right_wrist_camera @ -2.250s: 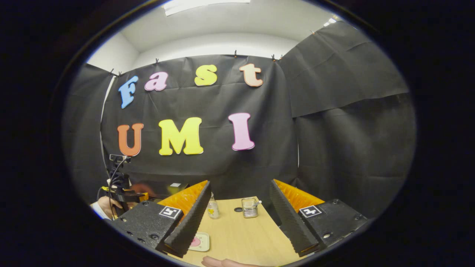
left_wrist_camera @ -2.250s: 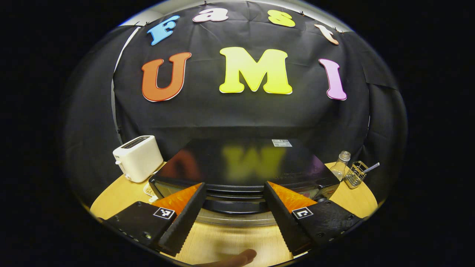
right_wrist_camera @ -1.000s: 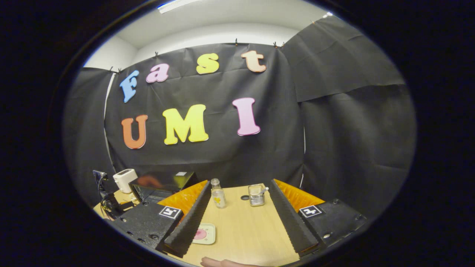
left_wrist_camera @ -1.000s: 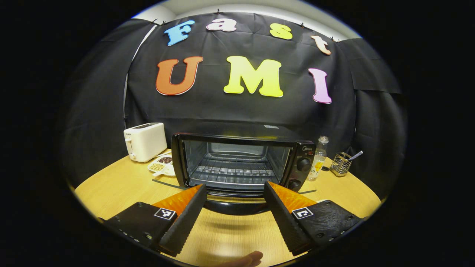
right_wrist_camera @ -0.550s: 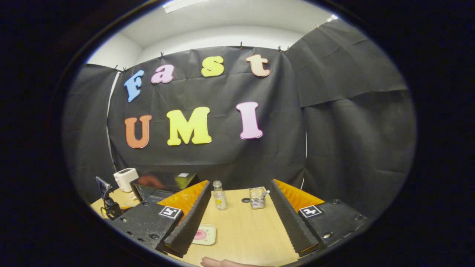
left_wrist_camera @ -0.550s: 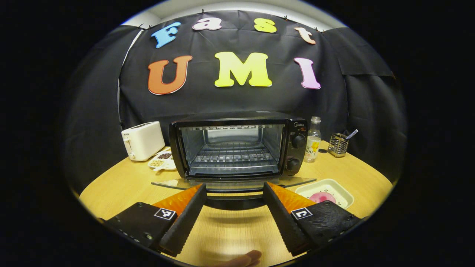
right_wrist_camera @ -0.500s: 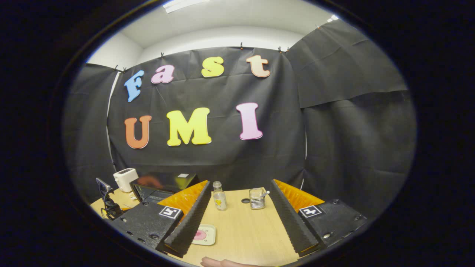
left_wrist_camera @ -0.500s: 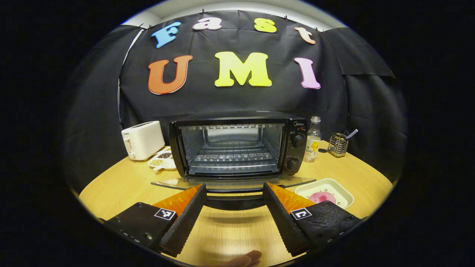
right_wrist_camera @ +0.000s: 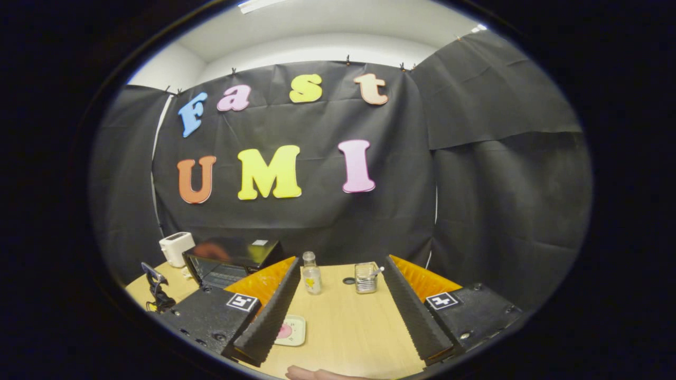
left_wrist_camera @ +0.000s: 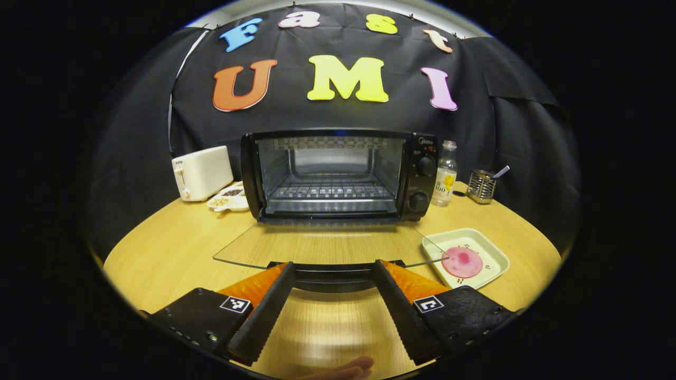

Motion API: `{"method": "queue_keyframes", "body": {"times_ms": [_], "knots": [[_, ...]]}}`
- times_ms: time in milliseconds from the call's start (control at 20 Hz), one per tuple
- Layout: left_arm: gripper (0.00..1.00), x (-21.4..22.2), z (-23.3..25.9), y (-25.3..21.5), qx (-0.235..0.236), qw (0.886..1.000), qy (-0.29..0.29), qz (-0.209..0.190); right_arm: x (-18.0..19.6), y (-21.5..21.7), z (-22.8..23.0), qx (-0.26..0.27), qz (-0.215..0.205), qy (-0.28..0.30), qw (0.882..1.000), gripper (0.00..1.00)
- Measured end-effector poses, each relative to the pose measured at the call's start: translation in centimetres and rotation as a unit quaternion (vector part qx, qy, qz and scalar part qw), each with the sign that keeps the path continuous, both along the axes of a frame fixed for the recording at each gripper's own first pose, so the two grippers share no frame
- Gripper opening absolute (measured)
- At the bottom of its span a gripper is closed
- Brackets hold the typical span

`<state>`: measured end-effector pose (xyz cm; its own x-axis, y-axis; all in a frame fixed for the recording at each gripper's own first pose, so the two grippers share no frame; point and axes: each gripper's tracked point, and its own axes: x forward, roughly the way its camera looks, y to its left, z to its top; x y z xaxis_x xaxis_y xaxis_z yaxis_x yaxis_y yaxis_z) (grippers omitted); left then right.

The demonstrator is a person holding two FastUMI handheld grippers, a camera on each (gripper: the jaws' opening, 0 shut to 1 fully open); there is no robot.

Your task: Open the electric oven with the left hand, put the food in, and close the electric oven.

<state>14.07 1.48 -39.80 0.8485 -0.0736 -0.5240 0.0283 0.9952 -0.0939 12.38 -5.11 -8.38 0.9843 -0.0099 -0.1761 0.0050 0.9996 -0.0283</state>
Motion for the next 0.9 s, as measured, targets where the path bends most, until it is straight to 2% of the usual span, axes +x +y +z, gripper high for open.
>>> {"method": "queue_keyframes", "body": {"times_ms": [100,200,350,500,850,900], "knots": [[0.96,-0.4,-1.3,-0.2,-0.005,1.000,0.019,0.001,0.3,-0.1,-0.3,-0.005,-0.002,0.009,1.000,0.96],[0.96,-0.3,-1.0,-0.3,0.003,1.000,0.004,-0.002,0.6,-0.3,-0.3,-0.016,-0.007,0.016,1.000,0.96],[0.97,-0.4,-0.8,0.1,-0.010,1.000,-0.005,0.009,1.2,-0.3,-0.9,-0.035,-0.008,0.032,0.999,0.96],[0.97,-0.7,0.9,1.8,0.014,0.999,-0.015,0.031,2.0,0.0,-2.4,-0.038,-0.003,0.062,0.997,0.96],[0.96,-0.9,11.8,3.5,0.005,0.994,-0.096,0.044,4.3,1.1,-8.1,-0.041,0.022,0.172,0.984,0.96],[0.96,-1.0,13.3,3.6,0.008,0.993,-0.108,0.044,4.7,1.1,-9.0,-0.042,0.026,0.188,0.981,1.00]]}}
